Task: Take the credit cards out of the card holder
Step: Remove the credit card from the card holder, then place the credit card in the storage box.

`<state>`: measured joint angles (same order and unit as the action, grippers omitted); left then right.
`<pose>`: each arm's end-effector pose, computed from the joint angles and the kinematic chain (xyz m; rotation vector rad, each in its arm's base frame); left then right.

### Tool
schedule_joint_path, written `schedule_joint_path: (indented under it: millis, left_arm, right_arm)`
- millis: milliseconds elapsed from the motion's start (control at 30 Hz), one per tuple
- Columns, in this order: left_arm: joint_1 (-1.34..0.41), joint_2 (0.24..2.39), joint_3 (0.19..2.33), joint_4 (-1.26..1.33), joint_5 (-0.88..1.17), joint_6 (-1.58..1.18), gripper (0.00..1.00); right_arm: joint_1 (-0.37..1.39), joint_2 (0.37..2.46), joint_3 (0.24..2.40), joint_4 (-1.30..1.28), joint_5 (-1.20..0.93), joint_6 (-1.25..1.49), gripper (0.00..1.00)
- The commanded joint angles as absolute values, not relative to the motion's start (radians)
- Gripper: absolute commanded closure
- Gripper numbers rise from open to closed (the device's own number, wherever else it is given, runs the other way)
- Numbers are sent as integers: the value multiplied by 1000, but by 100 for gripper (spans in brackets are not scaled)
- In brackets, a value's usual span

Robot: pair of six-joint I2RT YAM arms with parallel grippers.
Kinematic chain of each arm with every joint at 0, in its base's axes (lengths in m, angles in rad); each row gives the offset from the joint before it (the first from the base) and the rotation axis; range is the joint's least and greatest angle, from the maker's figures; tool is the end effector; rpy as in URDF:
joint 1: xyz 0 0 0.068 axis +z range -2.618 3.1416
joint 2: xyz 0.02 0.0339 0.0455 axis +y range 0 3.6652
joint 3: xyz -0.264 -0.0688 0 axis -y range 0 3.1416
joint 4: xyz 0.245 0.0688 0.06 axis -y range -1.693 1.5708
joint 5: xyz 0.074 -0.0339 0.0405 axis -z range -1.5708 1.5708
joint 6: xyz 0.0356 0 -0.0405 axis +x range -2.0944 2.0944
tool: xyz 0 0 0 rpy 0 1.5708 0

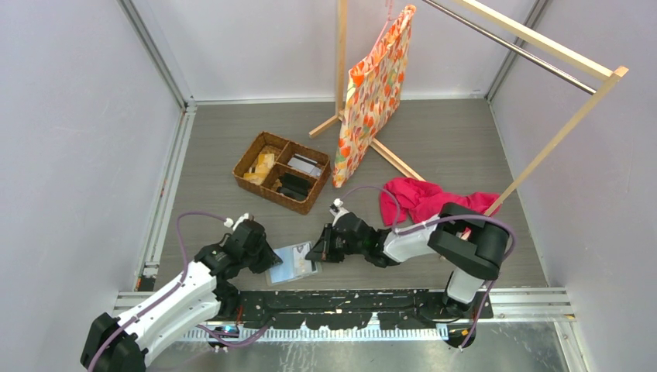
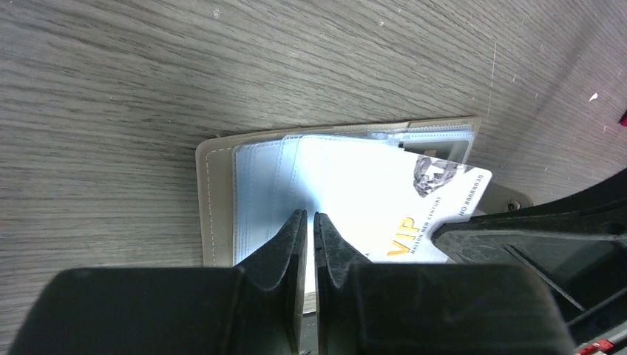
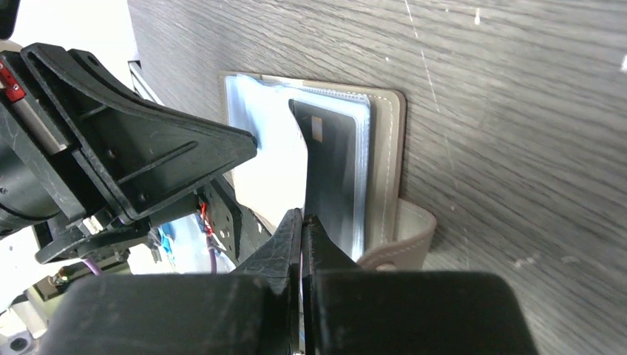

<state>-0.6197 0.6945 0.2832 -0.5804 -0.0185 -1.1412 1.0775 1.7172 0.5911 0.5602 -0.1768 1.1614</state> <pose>0.1027 -0.0725 0.1478 -0.7020 2.6023 -0.6033 0.1413 0.2761 0.1208 -0.0170 2.5257 1.3449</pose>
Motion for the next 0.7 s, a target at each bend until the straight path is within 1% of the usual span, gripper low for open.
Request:
schedule_joint_path:
  millis: [0, 233, 300, 333, 400, 500, 667]
  left_arm:
    - [-615, 714, 277, -630, -56, -1121, 90]
    - [-615, 737, 333, -643, -69, -1086, 90]
    - [-614, 733, 371, -671, -91, -1061, 89]
    - [-615, 726, 396, -702, -110, -1046, 89]
    - [-614, 705, 445, -743, -144, -1018, 88]
    - [-615, 666, 514, -781, -169, -991, 87]
    - [-612, 640, 576, -819, -160, -980, 86]
  right_arm:
    - [1074, 1597, 569, 397, -153, 1081, 99]
    - [1073, 1311, 636, -26, -37, 922, 99]
    - [1072, 1261, 690, -138, -5, 869, 99]
    - [1072, 1247, 747, -201, 44, 835, 99]
    - [1073, 1239, 840, -297, 84, 769, 99]
    - [1072, 1256, 969, -374, 118, 679, 99]
    - [1053, 1368, 1164, -436, 132, 582, 99]
